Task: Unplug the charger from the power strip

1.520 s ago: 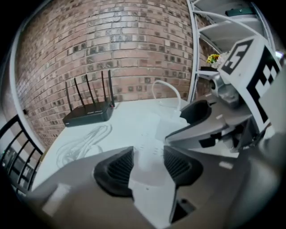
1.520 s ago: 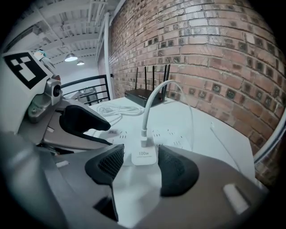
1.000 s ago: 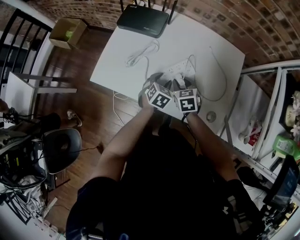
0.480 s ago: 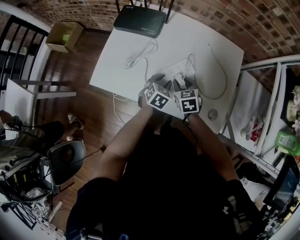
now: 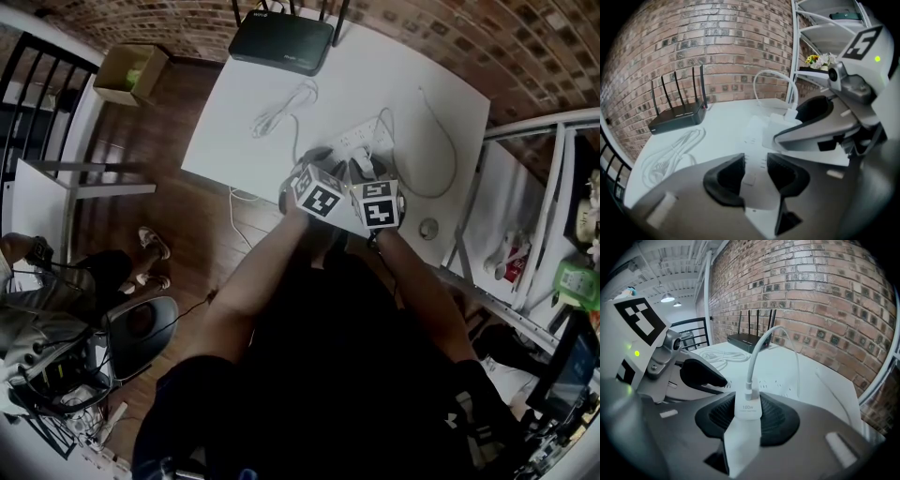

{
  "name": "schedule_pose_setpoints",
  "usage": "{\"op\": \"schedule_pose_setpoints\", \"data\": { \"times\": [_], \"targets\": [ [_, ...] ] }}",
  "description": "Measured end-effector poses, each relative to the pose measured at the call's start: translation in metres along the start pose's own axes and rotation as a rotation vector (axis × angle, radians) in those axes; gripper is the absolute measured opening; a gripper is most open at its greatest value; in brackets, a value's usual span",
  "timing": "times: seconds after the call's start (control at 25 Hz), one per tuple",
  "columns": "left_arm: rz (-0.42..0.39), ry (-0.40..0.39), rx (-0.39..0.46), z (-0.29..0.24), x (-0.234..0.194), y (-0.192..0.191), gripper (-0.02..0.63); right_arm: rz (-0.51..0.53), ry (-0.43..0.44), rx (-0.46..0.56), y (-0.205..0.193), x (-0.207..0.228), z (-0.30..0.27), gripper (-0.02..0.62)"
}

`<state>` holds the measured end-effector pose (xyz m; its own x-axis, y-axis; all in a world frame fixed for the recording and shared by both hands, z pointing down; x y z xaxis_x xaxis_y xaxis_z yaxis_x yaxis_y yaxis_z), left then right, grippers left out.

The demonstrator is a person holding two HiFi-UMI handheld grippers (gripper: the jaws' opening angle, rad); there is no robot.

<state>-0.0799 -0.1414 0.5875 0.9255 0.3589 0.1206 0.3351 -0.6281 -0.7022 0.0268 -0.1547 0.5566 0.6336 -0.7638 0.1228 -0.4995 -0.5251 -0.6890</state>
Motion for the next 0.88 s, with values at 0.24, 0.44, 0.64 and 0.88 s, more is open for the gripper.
{"op": "schedule_pose_setpoints", "data": {
  "times": [0.24,0.44,0.64,0.88],
  "targets": [
    [0.007,0.006,0.007,-0.002,-0.002,0.000,0.155,0.048,-0.009,0.046,0.011,-0.003,0.009,0.140],
    [0.012,0.003,-0.002,-0.004,-0.004,0.000,0.155,0.002,0.001,0.058,0.007,0.007,0.013,0.141],
    [0.056,-0.010,0.049,0.011,-0.006,0.010,0.153,-0.107,0.070,0.146,0.006,0.010,0.024,0.141],
    [0.141,-0.031,0.157,0.050,-0.007,0.033,0.152,-0.236,0.133,0.226,0.007,0.019,0.040,0.143]
  ]
}}
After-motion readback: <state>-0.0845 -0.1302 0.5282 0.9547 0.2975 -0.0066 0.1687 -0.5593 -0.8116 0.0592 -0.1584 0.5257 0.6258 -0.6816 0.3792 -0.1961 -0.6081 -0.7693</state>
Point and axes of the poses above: the fingertips, and each gripper's own axes: z backward along the fingers, x to its right, y out of its top, the point moved 9 cm from there along z, backward along the fingers, and after that the axes turned 14 degrees about y, right-handed, at the moved point
